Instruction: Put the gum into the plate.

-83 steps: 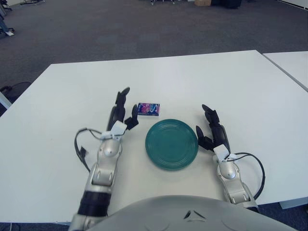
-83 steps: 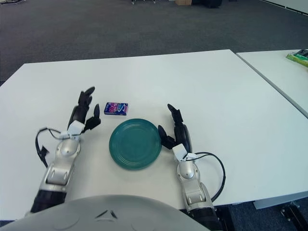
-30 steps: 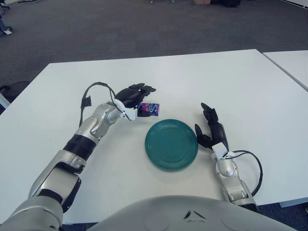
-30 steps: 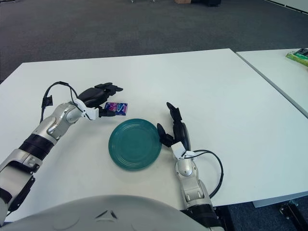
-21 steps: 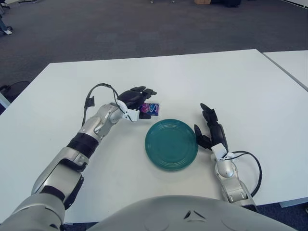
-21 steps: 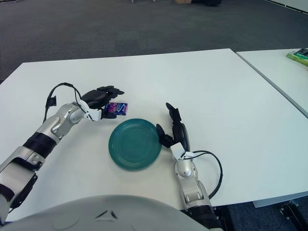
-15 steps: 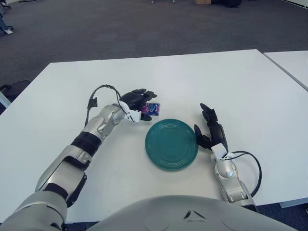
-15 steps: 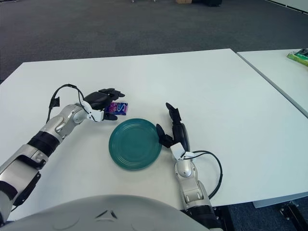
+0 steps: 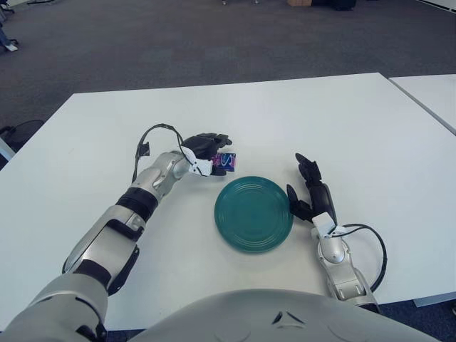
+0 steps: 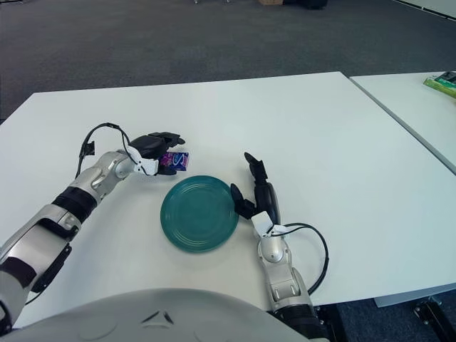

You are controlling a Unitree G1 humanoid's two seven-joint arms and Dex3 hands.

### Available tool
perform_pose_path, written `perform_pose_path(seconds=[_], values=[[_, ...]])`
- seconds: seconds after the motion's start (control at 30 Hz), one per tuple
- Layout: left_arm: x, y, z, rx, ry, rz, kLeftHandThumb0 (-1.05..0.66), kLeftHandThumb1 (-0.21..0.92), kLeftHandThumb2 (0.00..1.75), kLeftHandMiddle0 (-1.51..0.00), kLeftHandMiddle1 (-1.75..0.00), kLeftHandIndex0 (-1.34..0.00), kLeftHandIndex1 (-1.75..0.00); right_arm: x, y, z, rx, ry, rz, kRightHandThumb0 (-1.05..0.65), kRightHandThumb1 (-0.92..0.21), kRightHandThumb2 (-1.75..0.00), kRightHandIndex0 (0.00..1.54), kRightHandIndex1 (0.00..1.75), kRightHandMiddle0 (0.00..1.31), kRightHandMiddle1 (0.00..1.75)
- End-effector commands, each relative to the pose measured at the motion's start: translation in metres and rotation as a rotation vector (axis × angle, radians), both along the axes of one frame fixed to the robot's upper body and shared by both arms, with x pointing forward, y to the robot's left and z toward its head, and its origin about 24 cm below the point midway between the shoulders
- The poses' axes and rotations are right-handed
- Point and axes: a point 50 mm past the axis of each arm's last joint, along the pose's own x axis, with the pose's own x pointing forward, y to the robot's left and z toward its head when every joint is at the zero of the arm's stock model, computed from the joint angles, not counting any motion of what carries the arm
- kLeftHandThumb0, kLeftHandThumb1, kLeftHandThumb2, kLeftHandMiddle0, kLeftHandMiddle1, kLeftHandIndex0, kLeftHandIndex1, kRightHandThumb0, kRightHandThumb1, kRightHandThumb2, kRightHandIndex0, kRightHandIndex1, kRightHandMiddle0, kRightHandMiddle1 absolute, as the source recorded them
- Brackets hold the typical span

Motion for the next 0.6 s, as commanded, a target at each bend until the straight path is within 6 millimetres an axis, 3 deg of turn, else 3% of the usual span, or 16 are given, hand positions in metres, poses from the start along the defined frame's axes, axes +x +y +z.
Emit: perform_pose_path(seconds=[0.0, 0.3, 0.47, 0.57], values=[[0.006, 0.002, 0.002, 0.018, -0.009, 0.017, -1.05, 0.92, 0.51, -0.29, -0.03, -0.07, -0.80, -0.007, 0.005, -0.012, 0.003, 0.074, -0.006, -0.75, -0.92, -0.81, 0.33, 0.01, 0.00, 0.60], [0.009, 0.007, -0.007, 0.040, 0.028, 0.072, -1.00, 0.92, 0.45, -0.31, -0.03, -0.05, -0.80, -0.007, 0.006, -0.011, -0.021, 0.081, 0.004, -0.78, -0.92, -0.85, 0.31, 0.00, 0.00, 0.58], [0.009, 0.007, -0.012, 0.087, 0.055, 0.078, -0.90, 0.92, 0.29, -0.35, -0.05, -0.05, -0.79, -0.007, 0.007, -0.010, -0.039, 0.076, 0.012, -0.80, -0.92, -0.87, 0.29, 0.00, 0.00, 0.54], [0.008, 0.007, -0.014, 0.112, 0.069, 0.075, -0.68, 0.87, 0.19, -0.30, -0.34, -0.08, -0.91, -0.007, 0.007, -0.010, -0.045, 0.074, 0.016, -0.81, -0.92, -0.87, 0.28, 0.00, 0.00, 0.52]])
